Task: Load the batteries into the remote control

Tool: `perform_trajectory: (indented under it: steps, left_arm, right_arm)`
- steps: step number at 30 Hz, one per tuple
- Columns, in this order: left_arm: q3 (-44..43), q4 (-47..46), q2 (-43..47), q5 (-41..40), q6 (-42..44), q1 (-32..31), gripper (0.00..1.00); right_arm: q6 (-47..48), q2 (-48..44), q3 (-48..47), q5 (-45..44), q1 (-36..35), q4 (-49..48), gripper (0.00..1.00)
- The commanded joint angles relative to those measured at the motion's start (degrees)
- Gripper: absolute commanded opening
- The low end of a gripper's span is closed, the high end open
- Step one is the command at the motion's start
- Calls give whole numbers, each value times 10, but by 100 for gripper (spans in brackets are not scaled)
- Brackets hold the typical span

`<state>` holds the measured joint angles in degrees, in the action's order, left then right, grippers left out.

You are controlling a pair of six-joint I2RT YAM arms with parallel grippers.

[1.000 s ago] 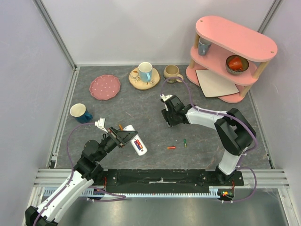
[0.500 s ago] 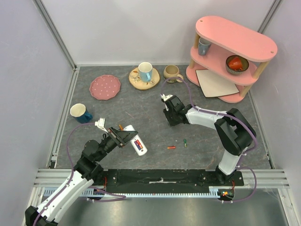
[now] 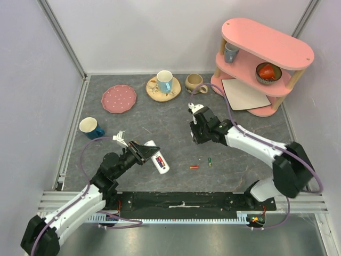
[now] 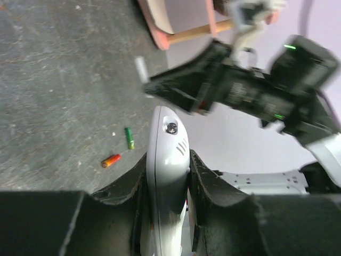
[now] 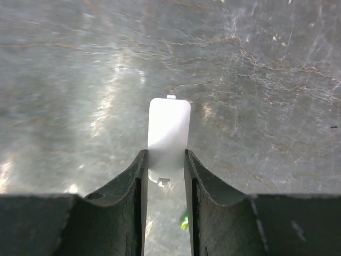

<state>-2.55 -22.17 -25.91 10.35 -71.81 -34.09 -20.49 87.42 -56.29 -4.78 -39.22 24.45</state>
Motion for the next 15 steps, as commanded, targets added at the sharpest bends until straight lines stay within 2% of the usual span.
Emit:
perform_trajectory:
  steps: [1, 3, 9, 15]
  left_arm:
    - [27, -159, -123, -8, 17, 2, 2]
    - [12, -207, -157, -10, 16, 2, 2]
    - [-31, -267, -255, -26, 26, 2, 2]
    - [-32, -349, -334, -31, 14, 2, 2]
  right_arm:
    - [-2, -101, -33, 8, -29, 83, 0]
    - [2, -146, -32, 19, -44, 96, 0]
    - [-3, -239, -43, 32, -91, 155, 0]
    - [-21, -222, -95, 33, -169, 200, 0]
